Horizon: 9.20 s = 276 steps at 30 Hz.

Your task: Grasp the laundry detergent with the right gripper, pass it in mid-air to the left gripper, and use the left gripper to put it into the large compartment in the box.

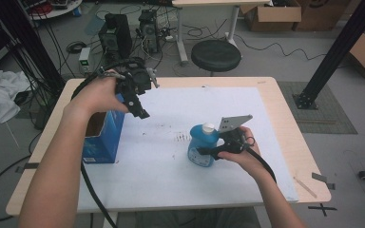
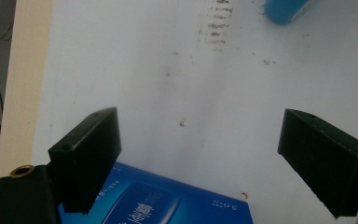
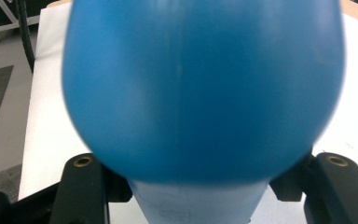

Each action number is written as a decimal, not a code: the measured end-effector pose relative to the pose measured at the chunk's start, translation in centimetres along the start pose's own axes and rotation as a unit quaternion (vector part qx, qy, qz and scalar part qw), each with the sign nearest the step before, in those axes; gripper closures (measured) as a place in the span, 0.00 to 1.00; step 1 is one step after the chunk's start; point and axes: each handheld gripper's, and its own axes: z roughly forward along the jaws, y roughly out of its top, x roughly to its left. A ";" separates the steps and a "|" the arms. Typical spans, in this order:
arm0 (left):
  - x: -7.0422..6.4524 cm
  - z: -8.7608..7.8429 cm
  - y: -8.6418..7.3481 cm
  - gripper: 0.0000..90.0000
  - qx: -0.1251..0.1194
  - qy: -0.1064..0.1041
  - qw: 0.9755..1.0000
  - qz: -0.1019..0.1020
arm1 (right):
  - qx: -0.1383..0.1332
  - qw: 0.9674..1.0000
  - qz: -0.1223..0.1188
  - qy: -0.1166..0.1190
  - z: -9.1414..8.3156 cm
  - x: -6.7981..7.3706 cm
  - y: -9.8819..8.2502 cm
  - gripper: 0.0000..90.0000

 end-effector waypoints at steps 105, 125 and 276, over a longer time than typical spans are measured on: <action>-4.2 -3.4 7.7 0.30 -0.051 -0.086 0.989 0.106 | 0.056 0.978 -0.134 0.152 1.2 -0.5 14.5 0.50; -4.7 -3.4 7.9 0.40 -0.045 -0.076 0.990 0.114 | 0.059 0.978 -0.133 0.148 1.3 -0.4 14.4 0.50; 3.2 1.8 -12.3 0.42 0.163 0.064 0.797 -0.579 | 0.408 0.905 -0.113 -0.048 -8.9 -5.9 6.8 0.31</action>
